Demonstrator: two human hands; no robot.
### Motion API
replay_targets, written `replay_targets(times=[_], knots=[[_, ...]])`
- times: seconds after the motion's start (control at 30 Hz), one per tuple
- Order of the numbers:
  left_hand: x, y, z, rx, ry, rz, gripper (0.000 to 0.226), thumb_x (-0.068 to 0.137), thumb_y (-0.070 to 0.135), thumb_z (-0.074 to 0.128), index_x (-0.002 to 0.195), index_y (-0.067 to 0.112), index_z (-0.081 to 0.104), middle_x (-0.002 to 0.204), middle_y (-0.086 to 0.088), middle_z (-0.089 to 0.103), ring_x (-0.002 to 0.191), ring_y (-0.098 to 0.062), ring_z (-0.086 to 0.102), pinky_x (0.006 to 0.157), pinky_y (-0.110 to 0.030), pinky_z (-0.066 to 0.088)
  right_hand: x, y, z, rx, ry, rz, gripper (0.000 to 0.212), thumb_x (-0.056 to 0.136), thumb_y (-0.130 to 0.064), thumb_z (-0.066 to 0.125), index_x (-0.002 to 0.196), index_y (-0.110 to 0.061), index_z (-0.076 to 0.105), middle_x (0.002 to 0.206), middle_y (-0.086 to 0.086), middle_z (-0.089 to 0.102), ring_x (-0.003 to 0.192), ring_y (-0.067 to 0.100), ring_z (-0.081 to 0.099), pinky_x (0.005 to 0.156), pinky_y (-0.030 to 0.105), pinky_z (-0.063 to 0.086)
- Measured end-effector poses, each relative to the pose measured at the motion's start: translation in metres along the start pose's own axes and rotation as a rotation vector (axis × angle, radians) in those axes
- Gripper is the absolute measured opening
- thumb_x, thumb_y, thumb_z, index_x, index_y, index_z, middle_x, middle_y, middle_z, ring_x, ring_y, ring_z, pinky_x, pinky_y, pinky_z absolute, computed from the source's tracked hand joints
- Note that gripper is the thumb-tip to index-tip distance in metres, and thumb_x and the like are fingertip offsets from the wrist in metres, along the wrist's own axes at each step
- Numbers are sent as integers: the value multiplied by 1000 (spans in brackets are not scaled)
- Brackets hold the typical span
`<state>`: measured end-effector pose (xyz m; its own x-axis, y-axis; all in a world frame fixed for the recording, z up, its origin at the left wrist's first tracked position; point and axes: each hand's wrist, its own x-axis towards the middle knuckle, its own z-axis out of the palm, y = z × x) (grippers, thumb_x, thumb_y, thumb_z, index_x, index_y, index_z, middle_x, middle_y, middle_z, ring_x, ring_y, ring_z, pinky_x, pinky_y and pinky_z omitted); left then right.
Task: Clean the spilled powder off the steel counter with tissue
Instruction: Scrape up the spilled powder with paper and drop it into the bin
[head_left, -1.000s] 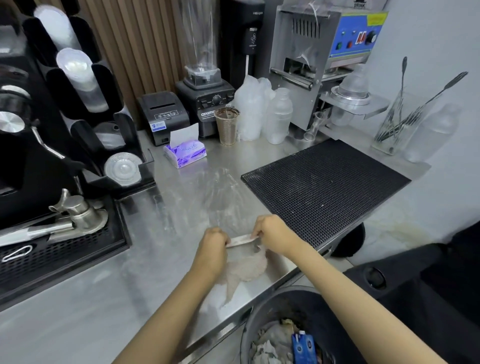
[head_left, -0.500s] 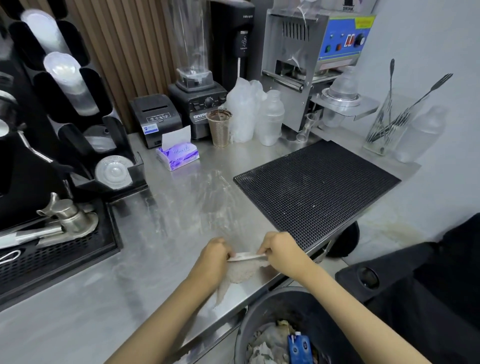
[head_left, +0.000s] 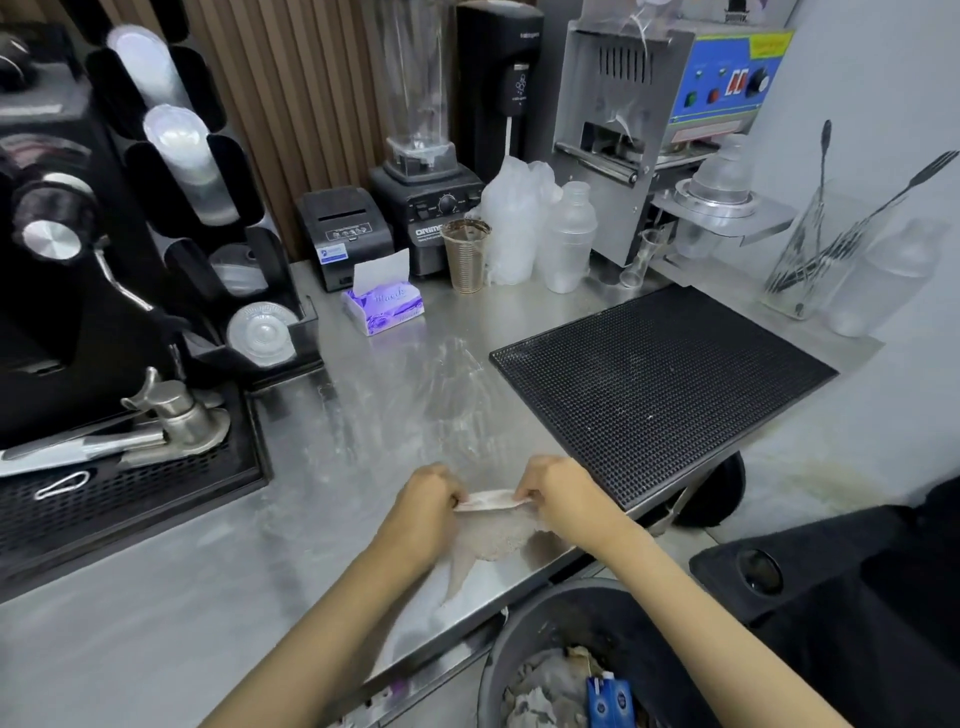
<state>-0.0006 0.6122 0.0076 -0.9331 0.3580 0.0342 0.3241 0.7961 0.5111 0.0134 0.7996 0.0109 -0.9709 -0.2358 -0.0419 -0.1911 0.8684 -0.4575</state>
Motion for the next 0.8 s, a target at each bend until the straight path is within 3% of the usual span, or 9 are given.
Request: replay_targets(times=[0.1, 0.23, 0.33, 0.4, 0.47, 0.53, 0.63, 0.73, 0.8], knots=[[-17, -15, -23, -30, 191, -163, 29, 79, -13, 48, 90, -1, 72, 87, -9, 56, 83, -20, 53, 73, -21, 36, 30, -32, -7, 53, -45, -162, 33, 78, 16, 50, 100, 2, 69, 99, 19, 64, 85, 18, 53, 71, 4, 32], [-60, -34, -25, 10, 377, -400, 31, 71, -21, 49, 83, -4, 72, 83, -22, 61, 82, -36, 57, 70, -30, 37, 67, -76, 12, 7, -227, -371, 30, 76, 13, 54, 99, 2, 69, 100, 21, 63, 95, 31, 57, 84, 30, 41], [-88, -37, -10, 32, 377, -530, 26, 69, -20, 52, 75, -5, 72, 76, -24, 56, 72, -38, 55, 63, -32, 35, 76, -99, 35, -106, -353, -497, 22, 74, 12, 59, 92, 5, 70, 99, 21, 65, 92, 32, 60, 82, 32, 47], [-100, -30, 2, 15, 345, -581, 21, 67, -22, 54, 67, -7, 69, 68, -22, 51, 60, -32, 51, 56, -31, 35, 75, -108, 44, -125, -415, -494, 13, 74, 11, 60, 83, 9, 69, 94, 21, 66, 76, 26, 61, 69, 20, 42], [-105, -22, 14, -27, 347, -611, 18, 67, -23, 54, 64, -10, 66, 71, -22, 52, 56, -27, 44, 53, -32, 37, 75, -111, 48, -80, -441, -468, 7, 73, 8, 60, 73, 6, 67, 89, 21, 64, 63, 23, 55, 59, 17, 35], [-106, -14, 23, -37, 331, -627, 14, 74, -16, 54, 69, -9, 65, 74, -17, 48, 52, -20, 35, 50, -27, 33, 75, -109, 50, 16, -452, -398, 18, 72, 4, 58, 57, -6, 57, 79, 18, 59, 55, 22, 49, 59, 30, 40], [-103, -1, 38, 0, 347, -577, 10, 79, -9, 57, 71, -8, 63, 63, 5, 24, 47, -7, 21, 42, -18, 19, 68, -96, 46, 42, -453, -389, 23, 70, 1, 54, 52, -10, 46, 73, 10, 53, 65, 24, 48, 68, 43, 46], [-95, 13, 48, 67, 354, -435, 31, 38, -25, 72, 41, -1, 52, 67, 17, 0, 46, 0, 0, 37, -12, 0, 59, -80, 39, 78, -485, -318, 6, 72, 3, 56, 67, 7, 55, 88, 20, 57, 76, 23, 48, 74, 37, 44], [-93, 21, 58, 36, 391, -426, 40, 23, -26, 71, 34, 3, 46, 66, 16, -2, 46, -4, -7, 35, -17, -8, 55, -70, 36, 114, -484, -285, 7, 73, 3, 55, 69, 8, 54, 92, 23, 57, 76, 27, 48, 74, 38, 43]])
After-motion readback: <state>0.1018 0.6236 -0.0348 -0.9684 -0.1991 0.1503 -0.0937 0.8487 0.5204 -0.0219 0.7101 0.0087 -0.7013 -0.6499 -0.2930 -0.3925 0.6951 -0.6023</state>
